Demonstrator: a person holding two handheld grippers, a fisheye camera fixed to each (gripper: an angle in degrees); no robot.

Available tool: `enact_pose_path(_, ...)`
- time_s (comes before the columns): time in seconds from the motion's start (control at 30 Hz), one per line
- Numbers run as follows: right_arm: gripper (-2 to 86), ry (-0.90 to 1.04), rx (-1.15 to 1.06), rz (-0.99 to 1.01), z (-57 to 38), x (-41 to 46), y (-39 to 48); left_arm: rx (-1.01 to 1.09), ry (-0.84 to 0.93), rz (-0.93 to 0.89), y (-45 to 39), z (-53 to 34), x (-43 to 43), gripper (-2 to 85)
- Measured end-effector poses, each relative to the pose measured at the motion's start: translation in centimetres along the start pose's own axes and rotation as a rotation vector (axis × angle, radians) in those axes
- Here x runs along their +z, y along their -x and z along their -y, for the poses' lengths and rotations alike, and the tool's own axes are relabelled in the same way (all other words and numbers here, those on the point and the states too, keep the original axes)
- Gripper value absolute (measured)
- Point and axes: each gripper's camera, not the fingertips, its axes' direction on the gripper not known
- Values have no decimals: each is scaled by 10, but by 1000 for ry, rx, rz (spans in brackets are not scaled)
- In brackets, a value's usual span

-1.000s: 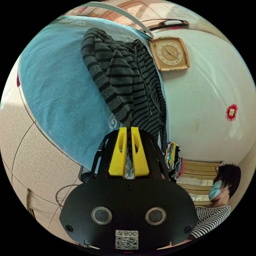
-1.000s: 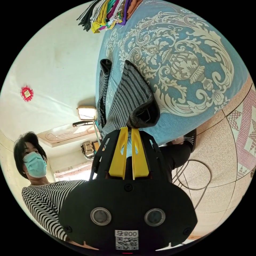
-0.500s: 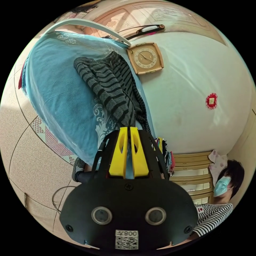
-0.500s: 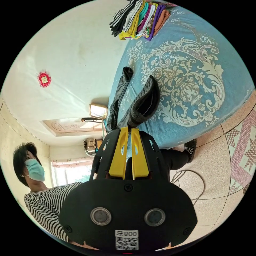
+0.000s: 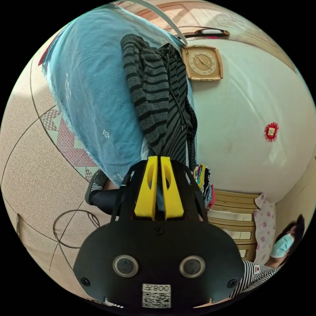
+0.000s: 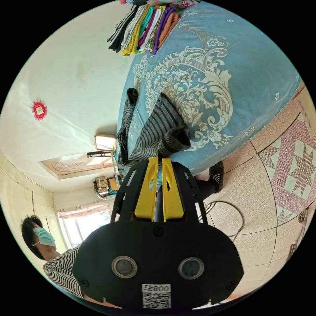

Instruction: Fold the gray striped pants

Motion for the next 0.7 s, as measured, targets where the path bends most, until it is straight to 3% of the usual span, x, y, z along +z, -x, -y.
enact_pose_path(0.37, 19, -20, 63, -30, 16, 1, 1, -8, -194, 107, -3, 106, -87, 75)
enact_pose_path(0.7, 19, -35, 110, -63, 23, -1, 12, -53, -188, 247, -13, 195, -71, 53)
